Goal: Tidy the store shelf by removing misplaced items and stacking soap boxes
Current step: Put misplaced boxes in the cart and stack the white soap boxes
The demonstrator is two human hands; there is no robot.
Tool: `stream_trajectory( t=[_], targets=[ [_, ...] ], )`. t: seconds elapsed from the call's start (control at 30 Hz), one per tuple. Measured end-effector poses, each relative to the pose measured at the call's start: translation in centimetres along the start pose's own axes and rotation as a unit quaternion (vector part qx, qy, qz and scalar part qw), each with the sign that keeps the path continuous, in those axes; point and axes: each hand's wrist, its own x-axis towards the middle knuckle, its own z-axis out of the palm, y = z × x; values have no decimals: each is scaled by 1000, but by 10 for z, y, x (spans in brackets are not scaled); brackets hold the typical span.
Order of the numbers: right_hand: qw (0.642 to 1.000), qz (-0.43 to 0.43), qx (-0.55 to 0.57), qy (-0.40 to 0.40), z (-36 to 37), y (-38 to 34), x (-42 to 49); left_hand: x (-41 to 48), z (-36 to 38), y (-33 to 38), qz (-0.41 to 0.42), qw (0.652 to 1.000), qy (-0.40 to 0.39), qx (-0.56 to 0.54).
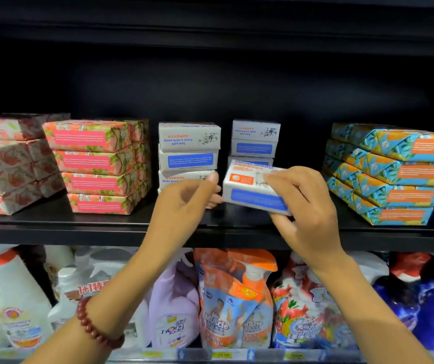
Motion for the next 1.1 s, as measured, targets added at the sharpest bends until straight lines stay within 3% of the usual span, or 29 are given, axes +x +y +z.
stream_trajectory(
  t=[0.1,0.17,0.27,0.33,0.4,0.5,0.57,0.73,0.83,0.93,1.0,1.1],
  targets=[
    [996,-80,-12,46,-2,-10,-1,2,4,18,-148,974,-103,-139],
    [993,-98,-17,58,-1,-13,-3,0,7,20,-148,966,-143,-154],
    [996,-84,-8,5,-3,-10,-5,-2,9,11,-108,971,-123,-175],
    [998,-28,29,-50,-9,-11,-3,-5,7,7,-64,979,-94,-169],
    [988,80,92,-94,-14,-14,0,-8,6,4,-25,984,-85,-156],
    [930,245,225,-158,-21,-21,11,-9,4,-2,2,983,-107,-150],
    [897,285,284,-182,-25,-22,16,-9,3,-6,17,982,-112,-154],
    [917,245,286,-130,-29,-31,18,-10,3,-8,43,982,-102,-156],
    [958,167,217,-90,-25,-34,14,-9,1,-3,-7,979,-123,-161],
    [972,111,198,-60,-22,-34,11,-8,-1,1,-34,977,-154,-146],
    [970,115,205,-68,-22,-35,11,-9,-2,4,-21,979,-154,-131],
    [941,198,232,-147,-25,-31,10,-13,-7,4,17,984,-134,-120]
  ],
)
